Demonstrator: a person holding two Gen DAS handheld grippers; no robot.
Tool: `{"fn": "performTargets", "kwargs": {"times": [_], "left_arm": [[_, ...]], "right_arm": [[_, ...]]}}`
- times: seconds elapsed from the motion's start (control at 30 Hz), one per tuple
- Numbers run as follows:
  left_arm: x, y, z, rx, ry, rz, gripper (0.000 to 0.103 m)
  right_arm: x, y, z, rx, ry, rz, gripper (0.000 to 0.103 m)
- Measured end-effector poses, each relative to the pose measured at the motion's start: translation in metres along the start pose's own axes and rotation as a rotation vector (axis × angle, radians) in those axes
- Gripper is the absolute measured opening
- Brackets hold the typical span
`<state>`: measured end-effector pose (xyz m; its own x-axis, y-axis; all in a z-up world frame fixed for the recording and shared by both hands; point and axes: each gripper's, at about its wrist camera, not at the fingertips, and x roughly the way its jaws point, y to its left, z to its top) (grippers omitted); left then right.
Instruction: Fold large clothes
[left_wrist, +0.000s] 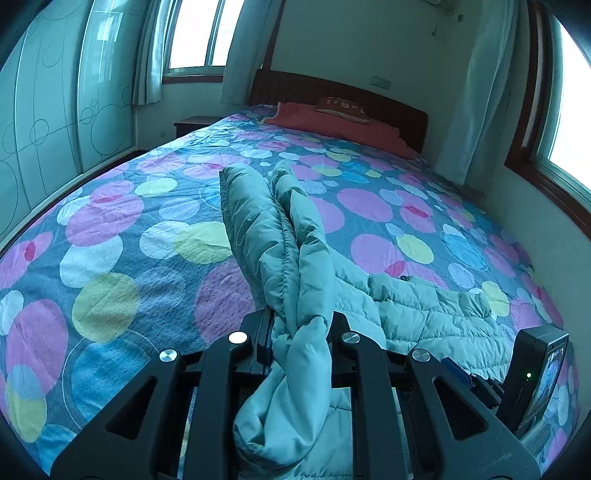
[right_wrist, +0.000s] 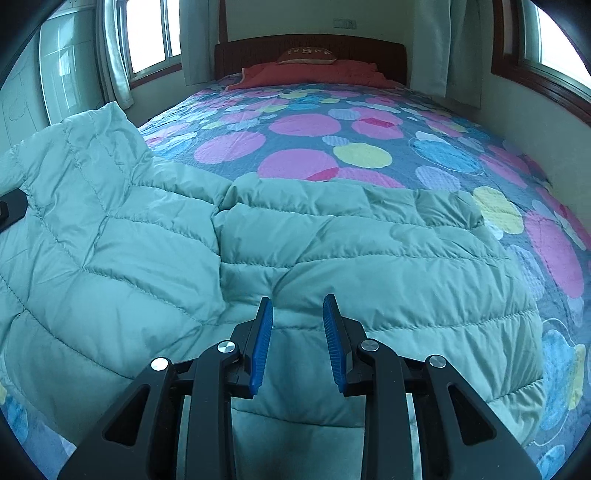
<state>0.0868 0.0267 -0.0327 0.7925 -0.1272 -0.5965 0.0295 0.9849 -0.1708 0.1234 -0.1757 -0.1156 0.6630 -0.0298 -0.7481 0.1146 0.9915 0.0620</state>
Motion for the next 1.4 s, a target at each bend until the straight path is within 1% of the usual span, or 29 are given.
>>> {"fn": "performTargets", "kwargs": {"times": [0.23, 0.37, 0.5, 0.73, 1.03, 1.23, 1.4], "left_arm": [[-0.002, -0.030, -0.003, 0.068, -0.001, -0.010, 0.016], [-0.003, -0.049, -0.008, 0.113, -0.006, -0.017, 0.016], [-0.001, -0.070, -0.014, 0.153, -0.001, -0.032, 0.016], [0.001, -0.113, -0.031, 0.252, 0.008, -0.063, 0.016], [0.010, -0.167, -0.059, 0.372, 0.040, -0.112, 0.016], [0.024, -0.193, -0.084, 0.434, 0.093, -0.131, 0.016], [0.036, -0.208, -0.103, 0.479, 0.146, -0.148, 0.016]], "right_arm": [[-0.014, -0.037, -0.002, 0.037, -0.028, -0.070, 0.029], [-0.020, -0.060, -0.009, 0.063, -0.021, -0.103, 0.029], [-0.027, -0.082, -0.020, 0.074, -0.015, -0.154, 0.029], [-0.043, -0.118, -0.036, 0.099, -0.014, -0.238, 0.029], [-0.054, -0.151, -0.056, 0.139, 0.021, -0.291, 0.029], [-0.052, -0.166, -0.069, 0.175, 0.062, -0.303, 0.029], [-0.048, -0.171, -0.075, 0.189, 0.082, -0.302, 0.029]]}}
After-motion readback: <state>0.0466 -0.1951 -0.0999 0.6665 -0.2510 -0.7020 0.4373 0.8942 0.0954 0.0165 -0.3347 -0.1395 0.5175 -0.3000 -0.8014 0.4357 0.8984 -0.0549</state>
